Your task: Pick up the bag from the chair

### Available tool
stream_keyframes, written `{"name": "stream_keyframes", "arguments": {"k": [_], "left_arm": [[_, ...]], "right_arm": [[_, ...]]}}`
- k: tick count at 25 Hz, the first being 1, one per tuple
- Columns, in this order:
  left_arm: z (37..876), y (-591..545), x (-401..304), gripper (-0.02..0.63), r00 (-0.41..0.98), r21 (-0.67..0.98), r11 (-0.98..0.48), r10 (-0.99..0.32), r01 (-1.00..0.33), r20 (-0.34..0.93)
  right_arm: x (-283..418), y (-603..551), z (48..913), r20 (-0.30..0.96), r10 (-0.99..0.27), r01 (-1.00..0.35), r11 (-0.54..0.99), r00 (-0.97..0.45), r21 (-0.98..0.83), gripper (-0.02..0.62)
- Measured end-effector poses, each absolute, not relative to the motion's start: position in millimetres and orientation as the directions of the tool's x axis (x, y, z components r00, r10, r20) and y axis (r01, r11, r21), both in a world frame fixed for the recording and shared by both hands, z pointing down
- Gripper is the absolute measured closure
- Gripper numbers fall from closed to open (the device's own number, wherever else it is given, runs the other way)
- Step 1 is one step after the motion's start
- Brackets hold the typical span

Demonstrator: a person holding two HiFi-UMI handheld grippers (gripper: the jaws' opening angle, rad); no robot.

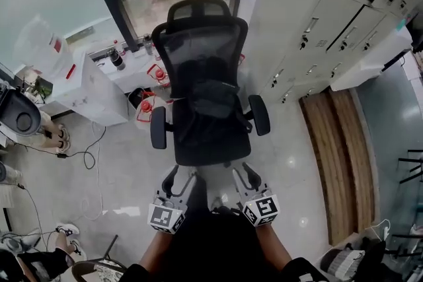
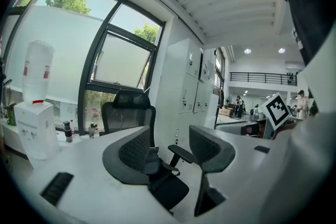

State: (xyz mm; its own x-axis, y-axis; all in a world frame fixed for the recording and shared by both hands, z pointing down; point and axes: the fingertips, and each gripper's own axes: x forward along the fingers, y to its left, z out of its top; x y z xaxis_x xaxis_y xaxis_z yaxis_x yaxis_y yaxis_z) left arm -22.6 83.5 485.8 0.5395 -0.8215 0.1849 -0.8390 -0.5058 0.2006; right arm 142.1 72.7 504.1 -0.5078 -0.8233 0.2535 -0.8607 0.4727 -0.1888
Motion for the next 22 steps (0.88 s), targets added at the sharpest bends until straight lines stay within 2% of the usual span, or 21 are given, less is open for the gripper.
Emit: {"name": "stream_keyframes", "arguments": {"k": [11,14,22], "left_arm": [[490,-48,-52,0.394,0.640,0.219,-0.604,-0.746,-0.766,0.183],[492,-64,-59,0.394,0.644,0.222,-0.606,-0.737,-0.764,0.205],[492,-99,-55,0.394,0.672,0.272,-0.621,-0.721,-0.735,0.170]], "right_arm": [[102,-42,517,0.355,-0.809,-0.882,0.452,-0.468,-0.132,0.485],[100,-56,527,0.394,-0.797,-0.887,0.441,-0.457,-0.138,0.485],[106,-104,546,0.455,-0.769,-0.887,0.445,-0.448,-0.121,0.483]]}}
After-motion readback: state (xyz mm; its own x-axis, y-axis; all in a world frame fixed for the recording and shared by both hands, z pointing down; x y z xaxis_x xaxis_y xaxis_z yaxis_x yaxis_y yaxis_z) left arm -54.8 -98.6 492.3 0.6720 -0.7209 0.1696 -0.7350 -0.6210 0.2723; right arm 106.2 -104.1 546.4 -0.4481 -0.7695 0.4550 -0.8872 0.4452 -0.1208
